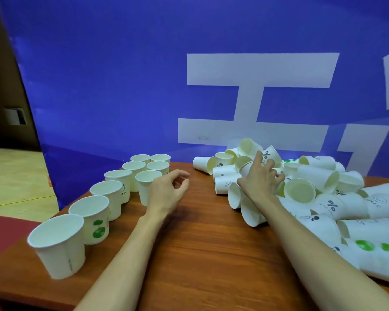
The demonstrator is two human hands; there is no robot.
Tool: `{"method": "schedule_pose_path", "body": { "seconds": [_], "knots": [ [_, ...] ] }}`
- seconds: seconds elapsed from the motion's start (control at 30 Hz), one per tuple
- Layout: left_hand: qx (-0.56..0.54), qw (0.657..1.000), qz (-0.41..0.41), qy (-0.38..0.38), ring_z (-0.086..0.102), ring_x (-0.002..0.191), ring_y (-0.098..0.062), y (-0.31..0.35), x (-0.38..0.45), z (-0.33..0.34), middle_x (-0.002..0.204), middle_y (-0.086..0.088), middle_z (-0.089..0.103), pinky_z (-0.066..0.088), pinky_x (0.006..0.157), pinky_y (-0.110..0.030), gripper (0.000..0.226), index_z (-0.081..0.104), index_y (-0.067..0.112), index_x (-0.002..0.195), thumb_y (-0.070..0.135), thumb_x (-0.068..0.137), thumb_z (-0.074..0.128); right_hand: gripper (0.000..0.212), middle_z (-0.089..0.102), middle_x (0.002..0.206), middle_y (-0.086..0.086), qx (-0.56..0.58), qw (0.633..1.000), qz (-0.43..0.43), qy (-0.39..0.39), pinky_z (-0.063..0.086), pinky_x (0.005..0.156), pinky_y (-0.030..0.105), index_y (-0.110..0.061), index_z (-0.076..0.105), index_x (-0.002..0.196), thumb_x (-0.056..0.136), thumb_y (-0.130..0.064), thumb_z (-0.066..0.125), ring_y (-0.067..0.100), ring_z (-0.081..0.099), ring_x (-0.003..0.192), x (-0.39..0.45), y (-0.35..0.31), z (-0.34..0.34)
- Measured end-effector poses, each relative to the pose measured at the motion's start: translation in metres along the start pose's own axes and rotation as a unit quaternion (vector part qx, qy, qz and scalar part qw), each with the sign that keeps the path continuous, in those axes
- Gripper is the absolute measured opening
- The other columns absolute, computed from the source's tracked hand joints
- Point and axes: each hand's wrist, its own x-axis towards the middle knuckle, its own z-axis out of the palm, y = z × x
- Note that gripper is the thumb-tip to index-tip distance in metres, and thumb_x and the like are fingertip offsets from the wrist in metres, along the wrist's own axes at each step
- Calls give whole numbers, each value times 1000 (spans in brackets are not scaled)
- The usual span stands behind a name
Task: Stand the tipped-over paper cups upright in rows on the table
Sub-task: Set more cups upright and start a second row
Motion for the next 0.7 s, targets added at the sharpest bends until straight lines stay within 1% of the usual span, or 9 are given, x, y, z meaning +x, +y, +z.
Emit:
{"method": "schedule_pose_path", "body": {
  "seconds": [0.1, 0.17, 0.23, 0.27, 0.33, 0.4, 0.47, 0.57, 0.7],
  "knots": [
    [-1, 1000, 1, -7, 58, 72, -2, 0, 0, 2, 77, 15, 66, 41, 64, -11, 14, 73, 30, 97, 25, 85, 66, 85, 34, 141, 17, 31, 999, -11, 23, 28, 98, 44, -18, 20, 148, 77, -23, 66, 34, 57, 106, 1, -2, 0],
    [5, 1000, 3, -7, 58, 71, -3, 1, -1, 3, 75, 16, 64, 39, 62, -10, 14, 73, 30, 98, 26, 86, 66, 84, 32, 142, 14, 96, 994, -33, 46, 27, 101, 44, -20, 22, 148, 76, -24, 66, 32, 54, 111, -2, -8, -1],
    [9, 1000, 1, -8, 57, 70, -3, 2, -1, 3, 75, 15, 64, 38, 62, -9, 14, 72, 31, 98, 27, 87, 65, 84, 32, 142, 10, 187, 980, -57, 44, 28, 103, 41, -21, 23, 149, 77, -25, 66, 30, 49, 117, -8, -18, -2],
    [9, 1000, -3, -8, 57, 70, -4, 2, -1, 4, 75, 15, 64, 37, 61, -9, 14, 72, 31, 99, 26, 88, 65, 84, 33, 142, 9, 229, 970, -68, 37, 31, 102, 39, -21, 23, 150, 78, -25, 66, 29, 47, 119, -12, -23, -2],
    [7, 1000, -9, -4, 57, 71, -4, 1, -1, 5, 78, 13, 65, 38, 62, -10, 15, 71, 31, 101, 26, 90, 63, 83, 33, 143, 7, 303, 949, -85, 17, 36, 95, 33, -21, 23, 151, 80, -26, 67, 26, 43, 124, -21, -33, -1],
    [-5, 1000, -9, 9, 59, 75, -4, 0, 0, 5, 81, 12, 67, 43, 65, -15, 17, 70, 31, 103, 24, 92, 59, 80, 34, 145, 4, 354, 930, -97, 0, 35, 91, 27, -19, 26, 149, 82, -27, 67, 22, 41, 127, -28, -41, 1],
    [-27, 999, -3, 30, 59, 80, -2, -1, 3, 5, 86, 13, 68, 46, 69, -18, 19, 69, 29, 106, 21, 93, 56, 75, 39, 142, 1, 371, 920, -124, -8, 36, 88, 25, -19, 30, 145, 81, -27, 68, 19, 44, 124, -35, -47, 7],
    [-38, 998, 14, 50, 58, 90, 2, 0, 4, 5, 97, 15, 66, 46, 76, -18, 22, 68, 25, 110, 18, 95, 52, 68, 46, 137, -4, 356, 918, -177, -20, 41, 88, 29, -21, 34, 138, 80, -28, 69, 18, 47, 122, -43, -55, 21],
    [-32, 998, 48, 33, 55, 99, 3, 0, 3, 7, 104, 14, 64, 47, 82, -20, 23, 66, 24, 113, 16, 96, 51, 68, 50, 131, -5, 388, 900, -194, -39, 41, 89, 23, -22, 36, 136, 79, -28, 72, 17, 50, 119, -52, -56, 42]
  ]
}}
